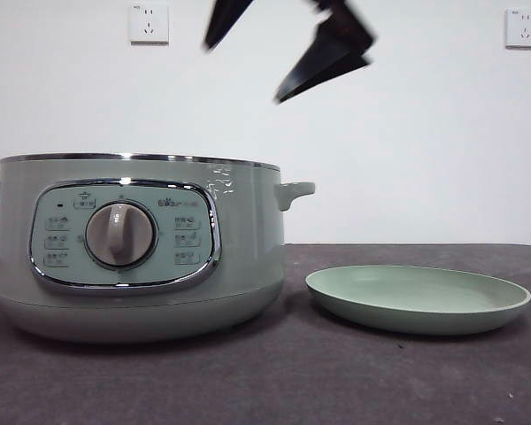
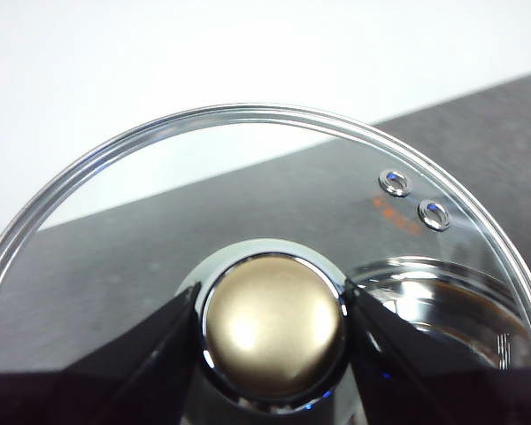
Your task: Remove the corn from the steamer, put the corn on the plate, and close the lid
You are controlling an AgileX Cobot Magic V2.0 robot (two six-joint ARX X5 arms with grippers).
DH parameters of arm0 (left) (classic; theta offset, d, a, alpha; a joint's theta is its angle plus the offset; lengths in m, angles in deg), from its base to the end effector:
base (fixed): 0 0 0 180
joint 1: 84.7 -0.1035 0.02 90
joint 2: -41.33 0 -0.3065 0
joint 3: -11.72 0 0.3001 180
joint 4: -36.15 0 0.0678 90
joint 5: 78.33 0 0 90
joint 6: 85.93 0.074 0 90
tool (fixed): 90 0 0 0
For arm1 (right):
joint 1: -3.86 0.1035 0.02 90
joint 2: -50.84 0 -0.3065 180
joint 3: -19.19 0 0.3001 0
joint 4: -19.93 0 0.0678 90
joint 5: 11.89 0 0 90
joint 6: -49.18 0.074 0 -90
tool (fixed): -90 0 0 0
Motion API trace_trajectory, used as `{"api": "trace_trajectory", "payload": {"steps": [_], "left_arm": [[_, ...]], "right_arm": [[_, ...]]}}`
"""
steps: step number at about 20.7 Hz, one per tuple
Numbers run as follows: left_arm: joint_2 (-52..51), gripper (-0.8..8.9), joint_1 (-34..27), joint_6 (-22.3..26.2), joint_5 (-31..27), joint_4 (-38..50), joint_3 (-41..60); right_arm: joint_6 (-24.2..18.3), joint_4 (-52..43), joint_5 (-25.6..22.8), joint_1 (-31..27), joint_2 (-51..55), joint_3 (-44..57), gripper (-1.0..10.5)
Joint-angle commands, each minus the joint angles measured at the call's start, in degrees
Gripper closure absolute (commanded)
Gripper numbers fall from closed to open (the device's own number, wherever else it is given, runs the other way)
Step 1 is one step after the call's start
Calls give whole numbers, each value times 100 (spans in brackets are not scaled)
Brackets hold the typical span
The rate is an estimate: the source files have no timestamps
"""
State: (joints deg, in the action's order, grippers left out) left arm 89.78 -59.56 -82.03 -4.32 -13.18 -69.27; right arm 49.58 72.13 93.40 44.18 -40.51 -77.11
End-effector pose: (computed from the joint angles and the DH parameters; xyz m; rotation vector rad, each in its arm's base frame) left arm 0.1922 -0.0677 0.4542 0.1705 0.2693 -0.1679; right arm 0.3081 0.2871 0.3336 -0.1795 0.8391 0.9102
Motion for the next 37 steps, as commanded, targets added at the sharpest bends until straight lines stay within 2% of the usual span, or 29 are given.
{"api": "trace_trajectory", "payload": {"steps": [1,4,8,13,19,20,23,24,29,30,32,37], "left_arm": [[-326,822,-9,42,-269,160,-116],[-573,822,-9,44,-398,55,-116],[-614,822,-9,44,-501,-92,-116],[-614,822,-9,44,-501,-149,-116],[-614,822,-9,42,-498,-251,-116],[-614,822,-9,44,-498,-262,-116],[-614,822,-9,42,-498,-332,-116],[-614,822,-9,42,-498,-363,-116],[-612,822,-9,42,-494,-284,-116],[-564,822,-9,42,-485,-203,-116],[-435,822,-9,42,-442,0,-116],[251,822,-7,31,345,227,-116]], "right_arm": [[-295,236,-361,179,-778,-728,478],[-444,671,-542,367,-1714,-1707,478],[-645,800,-1086,667,-2605,-2430,478],[-741,693,-1510,890,-3198,-2531,479],[-737,647,-1523,879,-3641,-2531,546],[-715,649,-1528,876,-3700,-2531,578],[-682,413,-1530,894,-3713,-2531,967],[-638,374,-1547,894,-3711,-2531,963],[-579,678,-1587,835,-2964,-2533,962],[-577,903,-1733,796,-2673,-2533,963],[-575,1443,-1880,566,-2031,-2533,963],[-219,3108,-1880,-339,-678,-2533,963]]}}
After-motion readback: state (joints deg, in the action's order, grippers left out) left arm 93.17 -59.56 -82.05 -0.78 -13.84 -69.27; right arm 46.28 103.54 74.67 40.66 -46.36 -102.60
